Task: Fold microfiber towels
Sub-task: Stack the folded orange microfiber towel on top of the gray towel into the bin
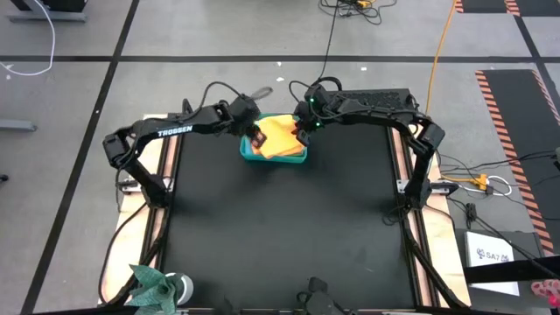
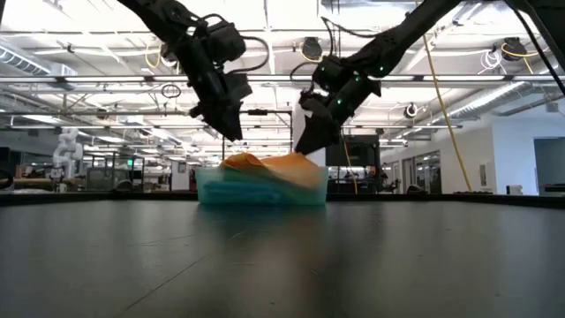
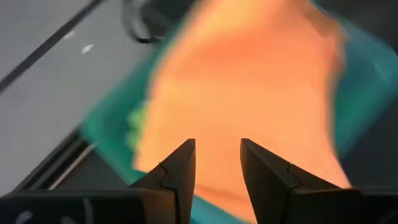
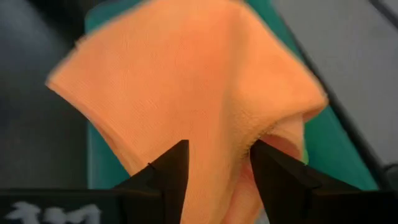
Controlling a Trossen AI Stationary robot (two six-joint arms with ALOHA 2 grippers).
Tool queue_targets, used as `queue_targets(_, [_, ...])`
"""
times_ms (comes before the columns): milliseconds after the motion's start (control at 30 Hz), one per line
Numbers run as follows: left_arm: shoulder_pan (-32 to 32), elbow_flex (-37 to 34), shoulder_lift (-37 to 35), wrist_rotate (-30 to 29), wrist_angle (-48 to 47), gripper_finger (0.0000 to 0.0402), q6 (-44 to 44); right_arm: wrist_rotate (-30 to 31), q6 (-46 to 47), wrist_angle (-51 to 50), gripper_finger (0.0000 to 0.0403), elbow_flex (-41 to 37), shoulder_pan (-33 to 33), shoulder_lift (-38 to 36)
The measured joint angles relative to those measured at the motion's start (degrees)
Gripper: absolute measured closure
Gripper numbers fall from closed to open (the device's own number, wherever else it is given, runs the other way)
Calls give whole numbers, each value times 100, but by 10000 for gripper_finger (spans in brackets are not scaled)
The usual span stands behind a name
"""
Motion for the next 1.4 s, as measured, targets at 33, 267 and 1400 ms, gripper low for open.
queue_targets(33, [-120,0,0,109,-113,275,366,-5,-24,9,237,0,0,-69])
queue_targets(267, [-1128,-2,93,-620,-761,275,2739,-10,-418,-462,237,0,0,-698])
queue_targets(1400, [-1816,-6,732,-1618,-484,275,4249,-9,-127,-813,238,-2,2,-895])
